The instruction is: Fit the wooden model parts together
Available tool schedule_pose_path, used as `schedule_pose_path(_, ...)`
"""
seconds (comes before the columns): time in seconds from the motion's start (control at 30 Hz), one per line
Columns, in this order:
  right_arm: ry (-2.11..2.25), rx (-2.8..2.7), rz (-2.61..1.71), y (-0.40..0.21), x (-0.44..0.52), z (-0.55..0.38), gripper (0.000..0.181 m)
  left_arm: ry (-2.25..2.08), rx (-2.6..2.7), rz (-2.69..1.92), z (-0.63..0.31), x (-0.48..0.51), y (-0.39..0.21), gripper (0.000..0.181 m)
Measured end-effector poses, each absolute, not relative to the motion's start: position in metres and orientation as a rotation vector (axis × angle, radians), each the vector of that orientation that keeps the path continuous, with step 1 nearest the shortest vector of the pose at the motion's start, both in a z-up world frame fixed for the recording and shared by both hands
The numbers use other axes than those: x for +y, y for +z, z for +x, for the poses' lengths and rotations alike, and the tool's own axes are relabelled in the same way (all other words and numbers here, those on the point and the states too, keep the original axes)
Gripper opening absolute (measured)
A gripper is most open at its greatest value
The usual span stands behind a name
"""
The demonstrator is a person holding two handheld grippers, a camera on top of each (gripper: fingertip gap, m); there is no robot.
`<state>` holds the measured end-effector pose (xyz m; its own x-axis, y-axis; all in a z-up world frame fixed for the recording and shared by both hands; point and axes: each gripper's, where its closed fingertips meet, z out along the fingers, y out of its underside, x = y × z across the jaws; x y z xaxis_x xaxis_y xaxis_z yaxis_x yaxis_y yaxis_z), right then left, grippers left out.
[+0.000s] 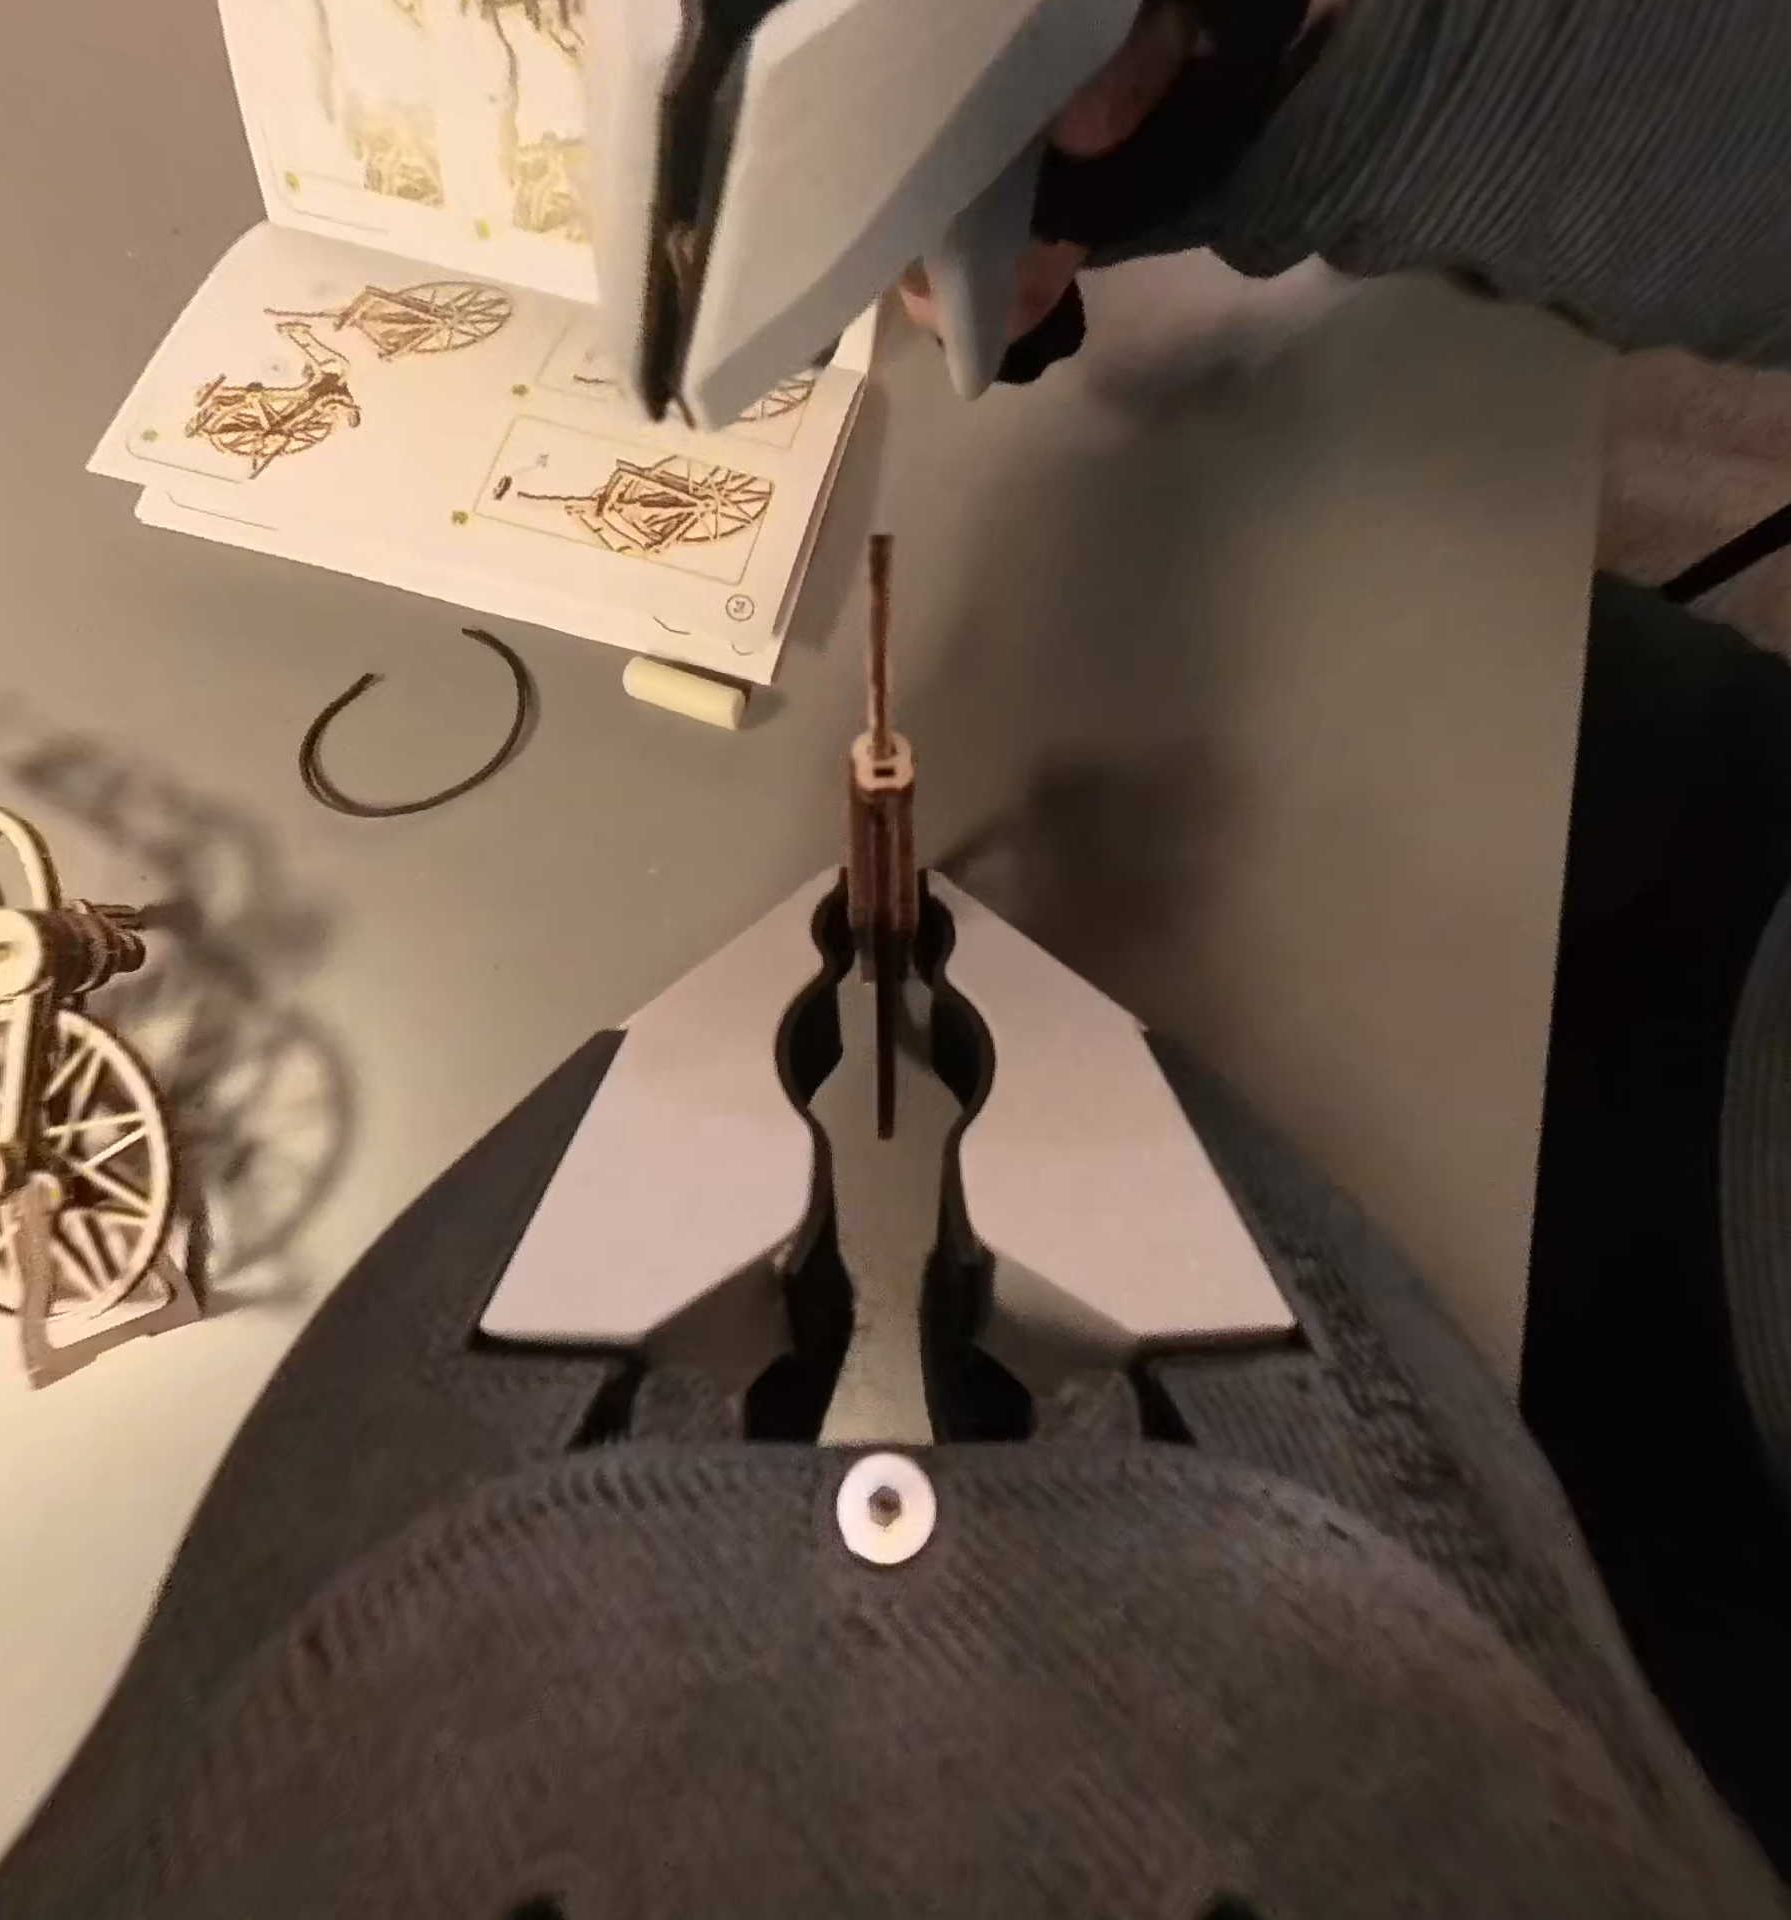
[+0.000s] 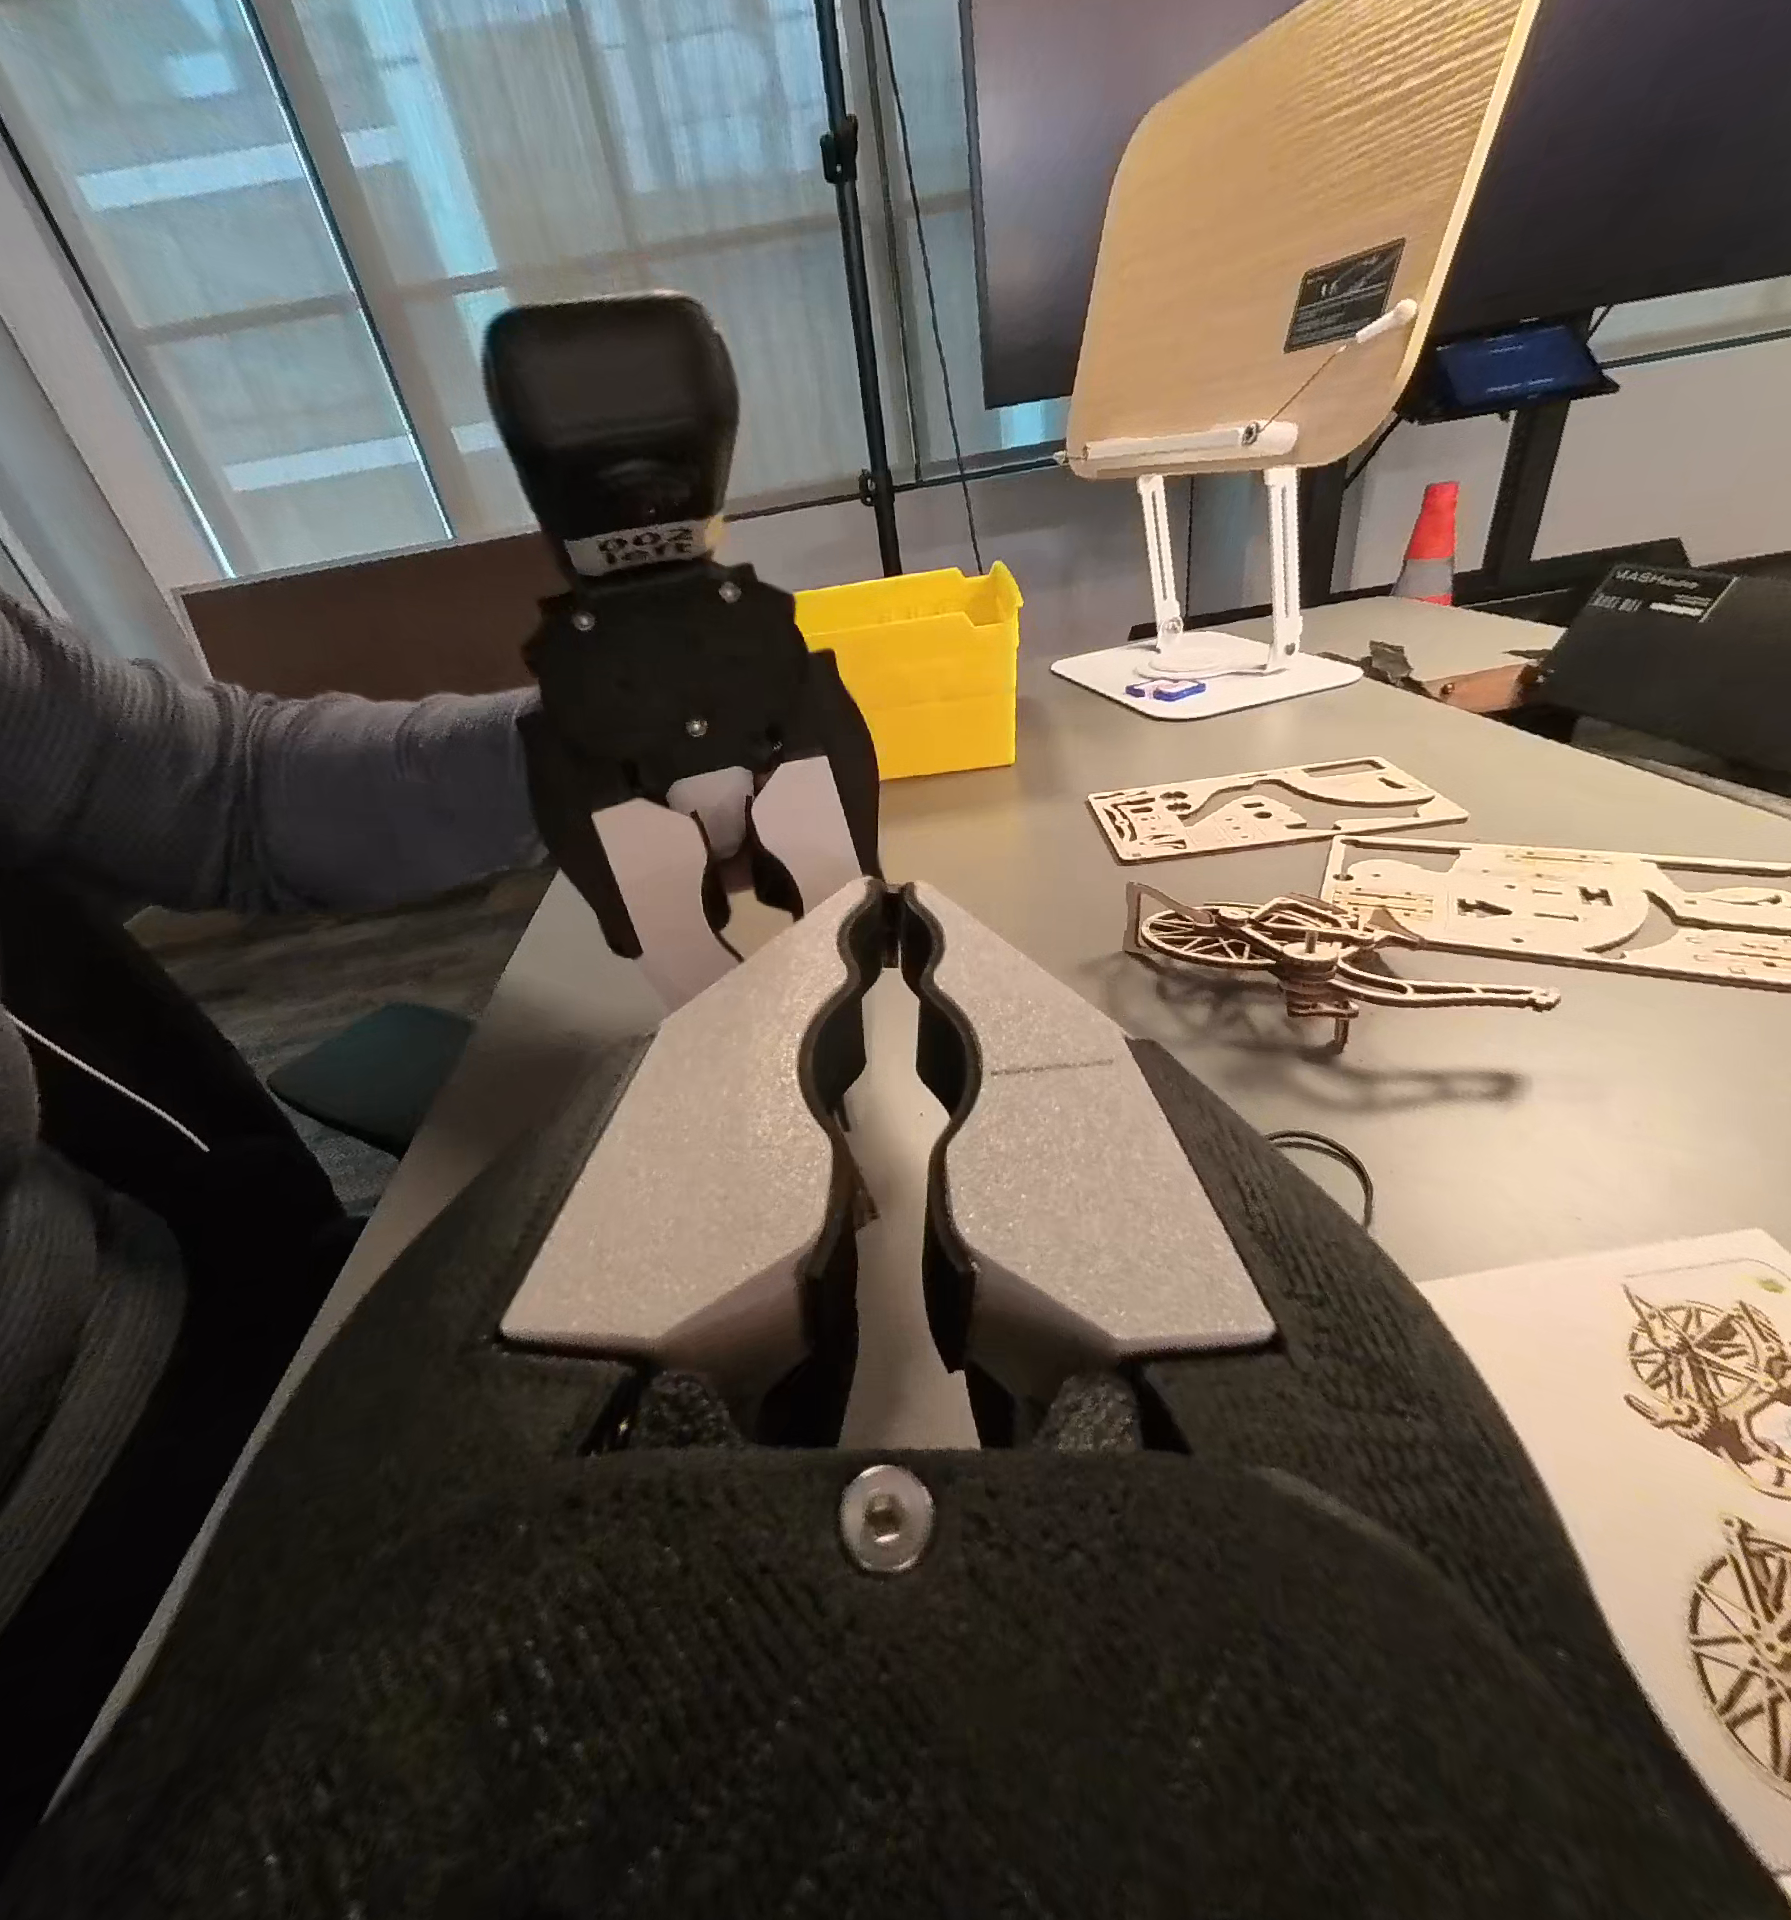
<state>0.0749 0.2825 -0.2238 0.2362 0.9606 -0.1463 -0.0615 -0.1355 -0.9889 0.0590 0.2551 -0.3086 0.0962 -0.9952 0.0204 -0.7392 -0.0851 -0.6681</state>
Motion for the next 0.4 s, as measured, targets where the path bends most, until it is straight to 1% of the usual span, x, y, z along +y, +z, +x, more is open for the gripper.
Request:
schedule_pose_path(0.07,1.157,-0.909,-1.376,-0.222,0.283,0.077,0.000,-0.759,1.619,-1.891,0.064,0.257,-0.303,0.009)
schedule_pose_path(0.13,1.200,-0.872,-1.330,-0.212,0.283,0.081,0.000,-0.938,1.492,-1.897,0.072,0.257,-0.288,0.009)
schedule_pose_path(0.23,1.325,-0.814,-1.211,-0.192,0.275,0.091,0.000,-1.362,1.309,-1.855,0.087,0.247,-0.256,0.009)
schedule_pose_path(0.4,1.476,-0.853,-1.063,-0.176,0.254,0.098,0.000,-2.078,1.218,-1.694,0.095,0.216,-0.219,0.008)
